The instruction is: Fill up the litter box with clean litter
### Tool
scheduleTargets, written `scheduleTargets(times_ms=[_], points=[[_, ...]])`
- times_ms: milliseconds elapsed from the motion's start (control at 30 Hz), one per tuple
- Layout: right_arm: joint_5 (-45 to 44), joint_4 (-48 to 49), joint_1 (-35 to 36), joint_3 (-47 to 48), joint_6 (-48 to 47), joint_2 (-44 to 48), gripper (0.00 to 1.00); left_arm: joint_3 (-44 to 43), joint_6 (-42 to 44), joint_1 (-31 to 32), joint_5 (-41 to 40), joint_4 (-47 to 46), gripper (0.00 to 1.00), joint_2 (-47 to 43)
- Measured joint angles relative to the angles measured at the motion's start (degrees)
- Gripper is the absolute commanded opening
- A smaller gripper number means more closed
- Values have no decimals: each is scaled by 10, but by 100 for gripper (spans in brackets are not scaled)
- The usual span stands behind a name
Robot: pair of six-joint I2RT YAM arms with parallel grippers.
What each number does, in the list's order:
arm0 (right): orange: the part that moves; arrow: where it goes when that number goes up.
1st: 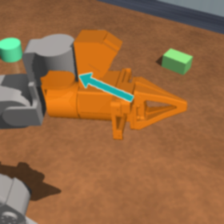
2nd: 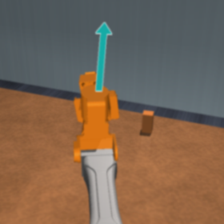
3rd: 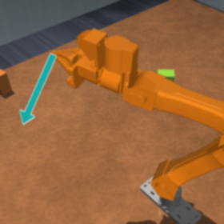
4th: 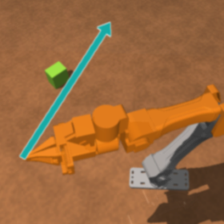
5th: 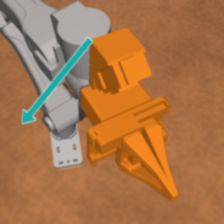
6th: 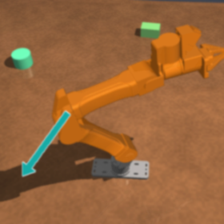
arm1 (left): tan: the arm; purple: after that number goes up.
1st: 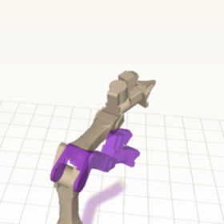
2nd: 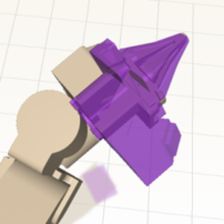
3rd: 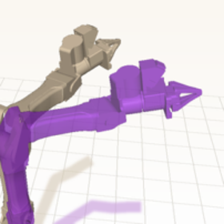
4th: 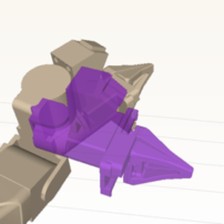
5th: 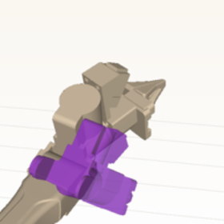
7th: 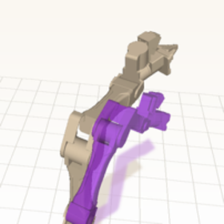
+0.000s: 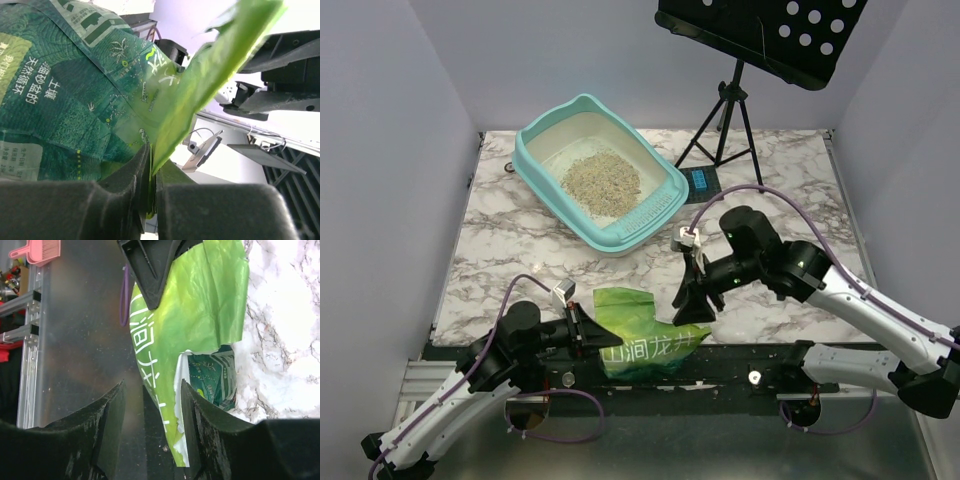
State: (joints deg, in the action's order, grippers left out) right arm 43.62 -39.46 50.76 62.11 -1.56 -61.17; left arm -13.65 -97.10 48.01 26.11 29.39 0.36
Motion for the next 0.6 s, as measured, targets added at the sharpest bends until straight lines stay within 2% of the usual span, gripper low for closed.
scheduleTargets(times_ms=[100,200,600], points=[[-5,10,3,-3,1,-6,56,-1,19,0,-8,-3,35,0],[-5,25,11,-17,5,0,56,-2,31,0,-15,-16,41,0],[-10,71,15,-76,37,54,56,31,42,0,-8,-124,42,12]])
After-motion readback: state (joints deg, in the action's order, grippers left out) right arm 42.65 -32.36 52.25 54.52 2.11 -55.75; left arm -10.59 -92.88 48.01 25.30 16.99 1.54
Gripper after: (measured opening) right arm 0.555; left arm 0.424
